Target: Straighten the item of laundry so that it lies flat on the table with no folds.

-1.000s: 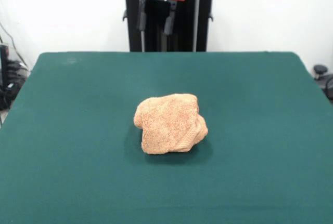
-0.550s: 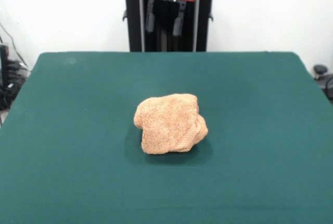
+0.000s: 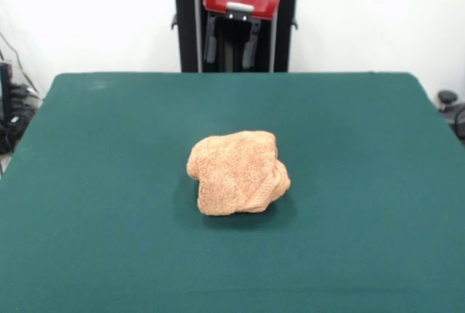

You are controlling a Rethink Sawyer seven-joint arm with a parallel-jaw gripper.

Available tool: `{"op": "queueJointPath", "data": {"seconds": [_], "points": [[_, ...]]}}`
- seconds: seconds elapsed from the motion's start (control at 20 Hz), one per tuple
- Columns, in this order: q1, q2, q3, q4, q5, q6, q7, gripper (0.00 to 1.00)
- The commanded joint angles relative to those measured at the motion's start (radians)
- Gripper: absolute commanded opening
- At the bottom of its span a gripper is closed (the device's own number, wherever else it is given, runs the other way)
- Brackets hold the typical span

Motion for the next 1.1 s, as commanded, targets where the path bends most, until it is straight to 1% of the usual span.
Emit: {"op": "queueJointPath", "data": {"seconds": [0.05,0.25,0.45,0.6,0.8,1.1], "points": [[0.0,0.096,0.076,-0.069,-0.02,0.035,0.117,1.0],[0.011,0.137,0.056,-0.09,-0.019,0.003,0.127,1.0],[0.018,0.158,0.048,-0.101,-0.014,-0.037,0.145,1.0],[0.025,0.132,0.049,-0.105,0.002,-0.059,0.166,1.0],[0.035,0.164,0.044,-0.128,0.038,-0.134,0.21,1.0],[0.026,0.173,0.056,-0.137,0.047,-0.212,0.228,1.0]]}}
